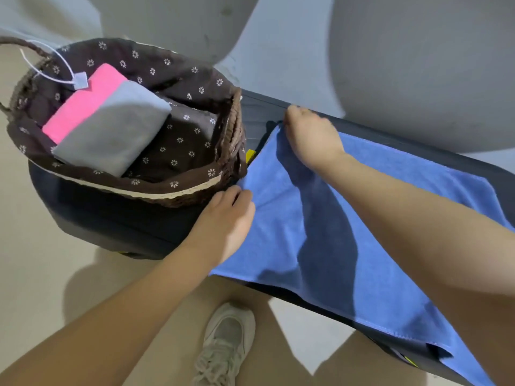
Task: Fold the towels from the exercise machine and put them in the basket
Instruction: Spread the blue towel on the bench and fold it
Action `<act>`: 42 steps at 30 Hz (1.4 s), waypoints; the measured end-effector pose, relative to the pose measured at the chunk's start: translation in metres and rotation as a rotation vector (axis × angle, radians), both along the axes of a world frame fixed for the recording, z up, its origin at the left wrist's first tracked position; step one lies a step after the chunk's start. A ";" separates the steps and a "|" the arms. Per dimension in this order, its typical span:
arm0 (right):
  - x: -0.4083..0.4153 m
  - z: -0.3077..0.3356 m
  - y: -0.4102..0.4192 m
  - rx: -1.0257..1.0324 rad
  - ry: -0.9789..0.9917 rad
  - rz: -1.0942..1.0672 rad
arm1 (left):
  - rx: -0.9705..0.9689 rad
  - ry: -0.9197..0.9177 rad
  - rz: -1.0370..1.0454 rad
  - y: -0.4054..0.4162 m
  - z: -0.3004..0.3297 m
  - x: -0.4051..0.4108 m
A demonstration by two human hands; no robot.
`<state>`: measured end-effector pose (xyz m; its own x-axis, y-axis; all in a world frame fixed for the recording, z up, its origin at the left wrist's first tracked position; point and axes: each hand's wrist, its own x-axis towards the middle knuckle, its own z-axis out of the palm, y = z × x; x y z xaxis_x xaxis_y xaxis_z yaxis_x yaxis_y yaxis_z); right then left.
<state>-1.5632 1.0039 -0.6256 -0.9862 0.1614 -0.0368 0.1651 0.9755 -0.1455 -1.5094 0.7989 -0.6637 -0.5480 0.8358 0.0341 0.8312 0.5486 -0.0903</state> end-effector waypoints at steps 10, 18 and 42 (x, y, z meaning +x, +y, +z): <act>0.025 0.005 0.012 -0.511 -0.078 0.003 | -0.331 0.134 -0.082 0.009 0.042 0.003; 0.189 0.021 0.154 -0.394 0.072 -0.514 | -0.296 -0.111 -0.484 0.157 0.050 0.044; 0.274 0.022 0.326 -0.150 -0.128 -0.965 | 0.012 -0.304 -0.191 0.312 -0.016 0.108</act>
